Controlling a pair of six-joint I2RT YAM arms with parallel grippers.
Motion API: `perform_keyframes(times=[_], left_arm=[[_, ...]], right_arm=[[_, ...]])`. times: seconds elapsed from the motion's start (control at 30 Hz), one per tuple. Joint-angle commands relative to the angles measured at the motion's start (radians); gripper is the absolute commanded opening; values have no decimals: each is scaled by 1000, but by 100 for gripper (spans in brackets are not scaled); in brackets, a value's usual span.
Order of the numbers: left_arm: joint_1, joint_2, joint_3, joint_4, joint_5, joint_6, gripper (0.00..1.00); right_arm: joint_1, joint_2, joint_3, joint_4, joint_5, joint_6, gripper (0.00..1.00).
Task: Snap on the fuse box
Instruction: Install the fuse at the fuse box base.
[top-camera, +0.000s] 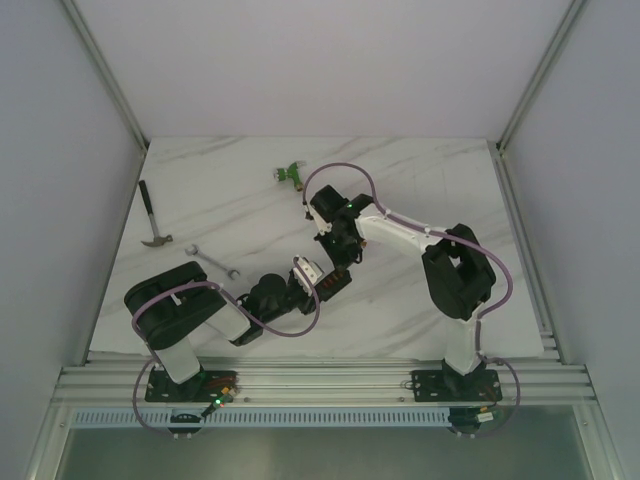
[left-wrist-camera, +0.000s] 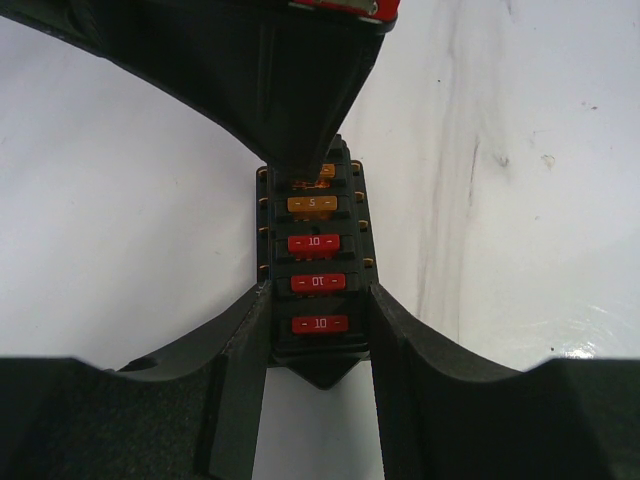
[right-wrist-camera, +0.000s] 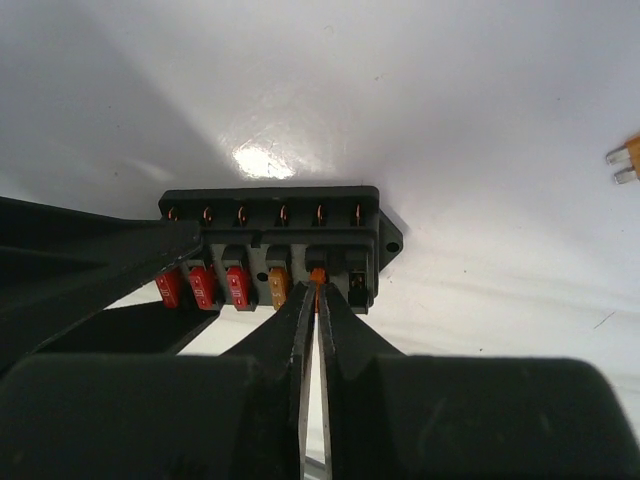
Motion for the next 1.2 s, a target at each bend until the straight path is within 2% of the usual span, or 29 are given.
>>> perform_keyframes(times=[0.0,0.13,0.63,0.77,0.9,1.0,1.17], left_arm=[[5,13,0,-78,15,8,26],[5,12,0,-78,15,8,26],[7,18,0,-79,6,9,26],[7,0,-2,-90,-4,10,27],[7,-51,0,-129,-25,27,34],[7,-104,3,-167,-50,43,43],[7,-220,9,-233,-119,64,57]], right_arm=[[4,51,-34,-3,5,13,8],[12,92,-43,-14,4,0,0],[36,264,-70,-1,81,-3,0],[43,184,-89,18,45,-6,0],[44,18,-53,40,-5,-5,0],[37,-76,-25,53,9,3,12],[-13,-175,-43,89,135,37,26]])
